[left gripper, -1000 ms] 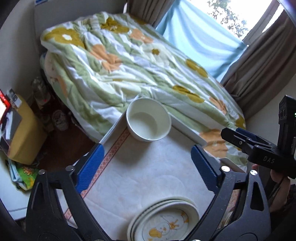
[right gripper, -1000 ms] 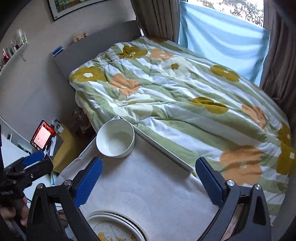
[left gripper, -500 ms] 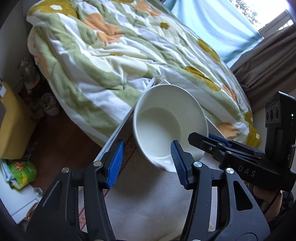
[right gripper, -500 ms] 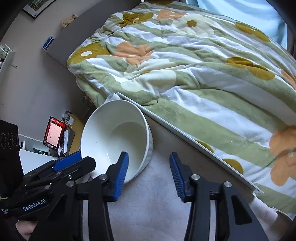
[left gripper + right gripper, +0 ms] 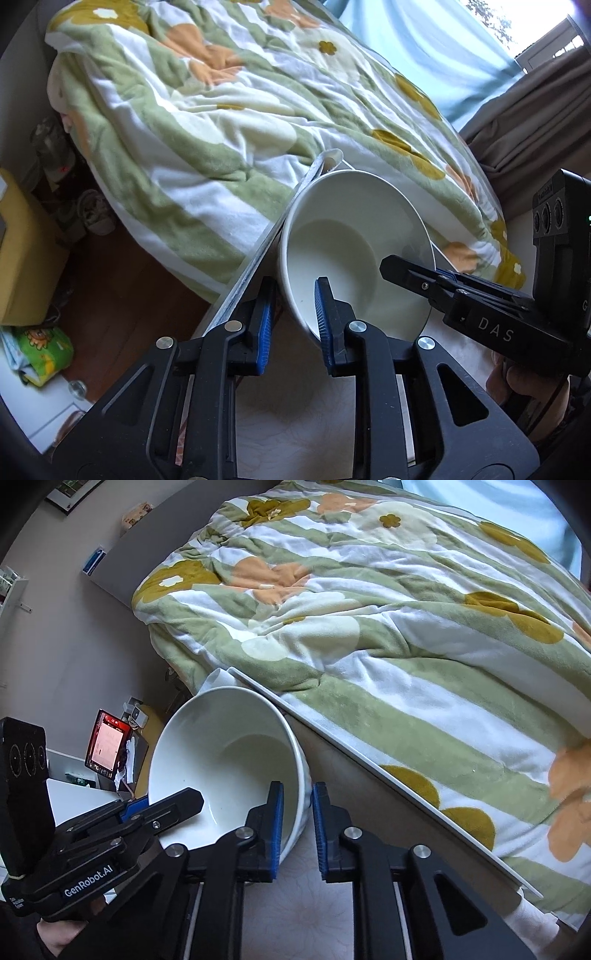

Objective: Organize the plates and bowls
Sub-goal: 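Grasp the white bowl rim with the left gripper while the right gripper grasps its opposite rim, then lift the white bowl with both grippers and carry it over the cream bowl, then lower the white bowl into the cream bowl and open both grippers, then grasp the mauve dish rim with the left gripper while the right gripper grasps its handle, then lift the mauve dish with bowls using both grippers and carry it over the plate stack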

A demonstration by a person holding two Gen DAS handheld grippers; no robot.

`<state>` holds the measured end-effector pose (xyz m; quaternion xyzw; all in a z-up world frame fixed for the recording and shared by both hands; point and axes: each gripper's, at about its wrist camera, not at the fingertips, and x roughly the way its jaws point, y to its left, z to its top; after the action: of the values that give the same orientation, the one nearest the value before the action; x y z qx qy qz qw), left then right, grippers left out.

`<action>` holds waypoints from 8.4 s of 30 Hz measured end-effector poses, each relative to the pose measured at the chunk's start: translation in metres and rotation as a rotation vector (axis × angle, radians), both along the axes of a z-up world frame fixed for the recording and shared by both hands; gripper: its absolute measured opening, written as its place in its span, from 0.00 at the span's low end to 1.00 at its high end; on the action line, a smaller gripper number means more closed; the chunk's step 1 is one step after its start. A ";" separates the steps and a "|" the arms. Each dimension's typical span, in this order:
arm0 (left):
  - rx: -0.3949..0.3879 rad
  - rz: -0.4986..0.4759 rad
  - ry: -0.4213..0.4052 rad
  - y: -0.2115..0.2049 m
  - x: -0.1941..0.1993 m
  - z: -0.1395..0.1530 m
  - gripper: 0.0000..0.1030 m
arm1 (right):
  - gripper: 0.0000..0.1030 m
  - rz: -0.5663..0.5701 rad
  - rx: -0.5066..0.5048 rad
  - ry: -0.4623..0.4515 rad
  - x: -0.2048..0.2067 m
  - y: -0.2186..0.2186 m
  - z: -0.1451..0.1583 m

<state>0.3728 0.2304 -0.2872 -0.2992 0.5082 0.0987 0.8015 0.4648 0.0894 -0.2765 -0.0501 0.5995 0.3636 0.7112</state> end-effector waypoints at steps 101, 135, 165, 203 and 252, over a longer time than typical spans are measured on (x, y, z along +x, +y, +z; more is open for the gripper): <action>0.437 -0.981 -0.057 -0.490 -0.140 0.079 0.13 | 0.13 -0.845 -0.048 -0.083 -0.280 -0.445 0.076; 0.235 -0.981 0.071 -0.429 -0.148 0.051 0.80 | 0.92 -0.638 -0.312 -0.080 -0.307 -0.452 0.056; 0.268 -1.071 0.083 -0.476 -0.123 -0.006 0.17 | 0.12 -0.487 -0.159 -0.083 -0.274 -0.427 -0.005; 0.325 -0.859 -0.042 -0.339 -0.177 0.106 0.12 | 0.11 -0.379 -0.082 -0.248 -0.291 -0.308 0.091; 0.398 -0.834 0.049 -0.209 -0.194 0.046 0.15 | 0.15 -0.483 -0.170 -0.146 -0.290 -0.175 0.032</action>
<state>0.1786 0.0217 -0.2408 0.0928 0.5752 -0.1293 0.8024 0.1752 -0.0859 -0.2442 0.0085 0.5696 0.1270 0.8120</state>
